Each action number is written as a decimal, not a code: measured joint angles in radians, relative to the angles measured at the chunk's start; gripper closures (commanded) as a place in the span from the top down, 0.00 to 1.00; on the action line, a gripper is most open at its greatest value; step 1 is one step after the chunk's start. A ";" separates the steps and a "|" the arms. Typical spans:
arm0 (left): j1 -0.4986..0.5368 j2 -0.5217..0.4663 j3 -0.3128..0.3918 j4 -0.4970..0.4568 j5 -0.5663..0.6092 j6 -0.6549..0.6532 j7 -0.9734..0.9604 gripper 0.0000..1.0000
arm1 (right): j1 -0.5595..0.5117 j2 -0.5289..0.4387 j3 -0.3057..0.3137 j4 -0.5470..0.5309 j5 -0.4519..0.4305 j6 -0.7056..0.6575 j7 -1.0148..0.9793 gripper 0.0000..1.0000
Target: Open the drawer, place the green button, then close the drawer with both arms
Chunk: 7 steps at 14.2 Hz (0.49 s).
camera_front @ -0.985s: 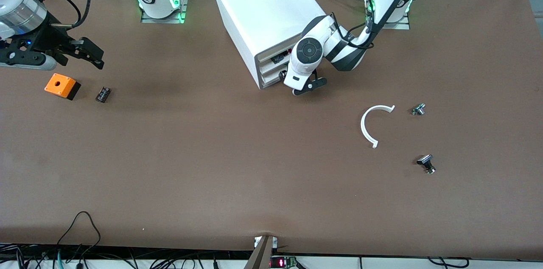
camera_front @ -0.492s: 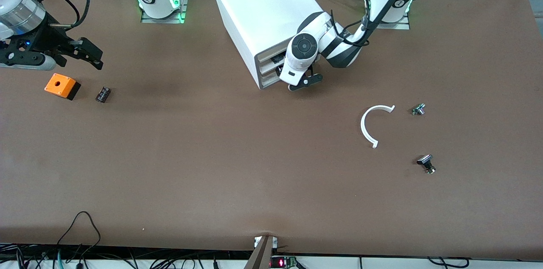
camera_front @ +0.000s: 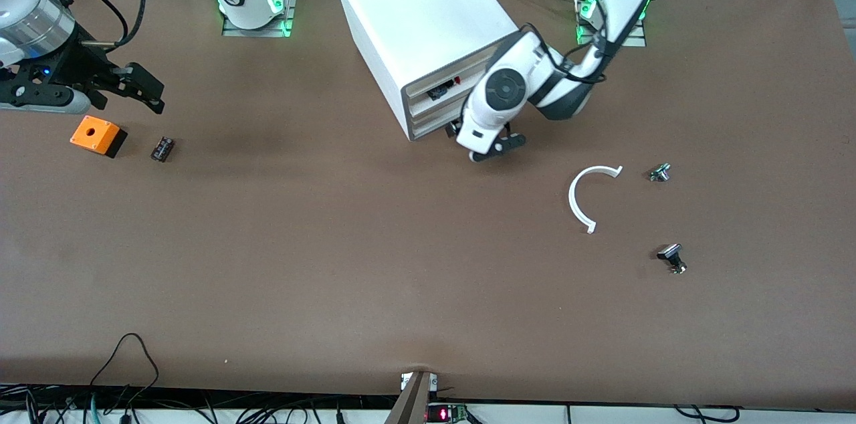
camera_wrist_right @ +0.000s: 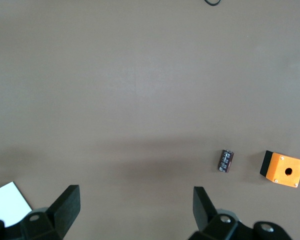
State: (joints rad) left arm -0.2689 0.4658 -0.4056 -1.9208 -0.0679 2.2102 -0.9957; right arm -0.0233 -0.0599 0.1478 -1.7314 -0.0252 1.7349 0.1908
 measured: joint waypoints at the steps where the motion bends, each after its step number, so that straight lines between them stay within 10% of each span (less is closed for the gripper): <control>1: 0.035 -0.011 0.000 0.013 0.036 -0.013 0.024 0.99 | 0.000 0.005 0.001 0.000 -0.001 0.004 0.000 1.00; 7: 0.136 -0.040 -0.001 0.194 0.224 -0.271 0.153 0.99 | 0.000 0.007 0.002 0.000 -0.001 0.008 0.000 1.00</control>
State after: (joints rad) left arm -0.1330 0.4254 -0.4065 -1.7264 0.1559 1.9391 -0.8427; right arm -0.0235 -0.0525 0.1495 -1.7314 -0.0263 1.7428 0.1908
